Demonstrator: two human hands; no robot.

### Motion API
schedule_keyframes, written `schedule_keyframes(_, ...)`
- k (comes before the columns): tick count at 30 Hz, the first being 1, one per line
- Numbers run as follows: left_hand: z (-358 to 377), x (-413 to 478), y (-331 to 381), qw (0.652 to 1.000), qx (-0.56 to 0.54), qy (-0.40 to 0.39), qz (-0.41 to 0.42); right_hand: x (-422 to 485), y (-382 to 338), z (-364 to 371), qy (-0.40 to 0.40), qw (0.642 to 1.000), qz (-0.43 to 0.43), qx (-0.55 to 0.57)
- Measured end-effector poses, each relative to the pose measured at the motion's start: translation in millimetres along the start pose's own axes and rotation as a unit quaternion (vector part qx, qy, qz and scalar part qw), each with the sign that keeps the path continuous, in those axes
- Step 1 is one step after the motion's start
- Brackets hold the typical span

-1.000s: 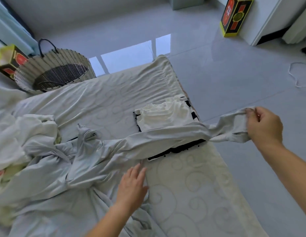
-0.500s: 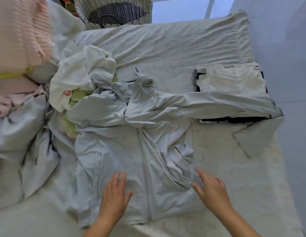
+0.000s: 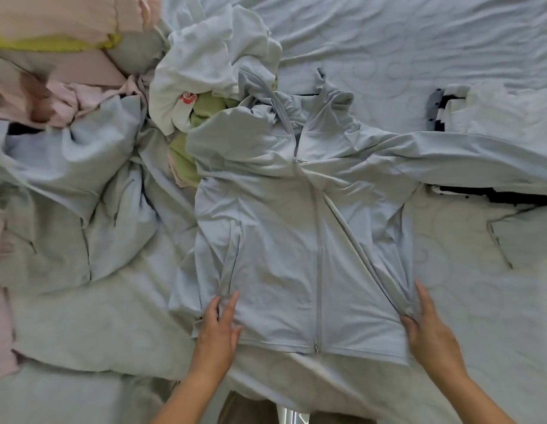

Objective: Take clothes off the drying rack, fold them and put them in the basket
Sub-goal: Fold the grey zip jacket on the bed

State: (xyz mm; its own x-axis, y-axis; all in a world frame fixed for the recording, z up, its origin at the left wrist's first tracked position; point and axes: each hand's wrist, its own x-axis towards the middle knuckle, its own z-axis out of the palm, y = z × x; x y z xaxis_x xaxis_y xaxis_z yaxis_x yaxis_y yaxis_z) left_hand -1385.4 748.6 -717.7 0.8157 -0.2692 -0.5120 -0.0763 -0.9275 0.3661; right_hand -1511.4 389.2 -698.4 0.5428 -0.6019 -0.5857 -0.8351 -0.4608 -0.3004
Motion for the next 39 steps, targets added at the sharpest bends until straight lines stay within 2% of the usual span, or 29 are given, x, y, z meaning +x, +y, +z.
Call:
schedule_keyframes(3,-5,5,7,0.998,-0.055,0.002,-0.023,-5,7,4,0.007,1.0,0.021,-0.009)
schedule_keyframes(5,-7,4,5,0.997,-0.065,-0.029,-0.026,-8,12,6,0.009,0.999,0.027,-0.036)
schedule_keyframes(11,-2,-37,-17,0.981,0.042,-0.191,0.003,-27,48,14,-0.043,0.988,0.068,-0.128)
schedule_keyframes(13,2,-53,-19,0.973,0.068,-0.217,0.024,-34,58,15,-0.055,0.986,0.079,-0.133)
schedule_keyframes(16,0,-56,-15,0.989,0.009,-0.146,0.022,-35,58,11,-0.057,0.979,0.091,-0.175)
schedule_keyframes(20,-15,-20,-3,0.998,-0.024,0.003,0.065,-17,19,1,0.041,0.976,0.05,-0.206)
schedule_keyframes(24,-44,30,14,0.994,-0.046,0.097,0.019,11,-49,-2,0.058,0.982,-0.02,-0.176)
schedule_keyframes(29,-70,71,7,0.993,0.023,0.115,-0.012,27,-147,19,0.033,0.974,-0.164,-0.151)
schedule_keyframes(33,-74,84,-14,0.987,0.011,0.059,-0.15,21,-225,44,0.005,0.954,-0.266,-0.141)
schedule_keyframes(36,-78,77,-23,0.982,-0.043,-0.009,-0.183,14,-272,64,-0.022,0.934,-0.321,-0.156)
schedule_keyframes(39,-103,68,-37,0.974,-0.139,0.072,-0.166,15,-308,79,-0.037,0.907,-0.372,-0.195)
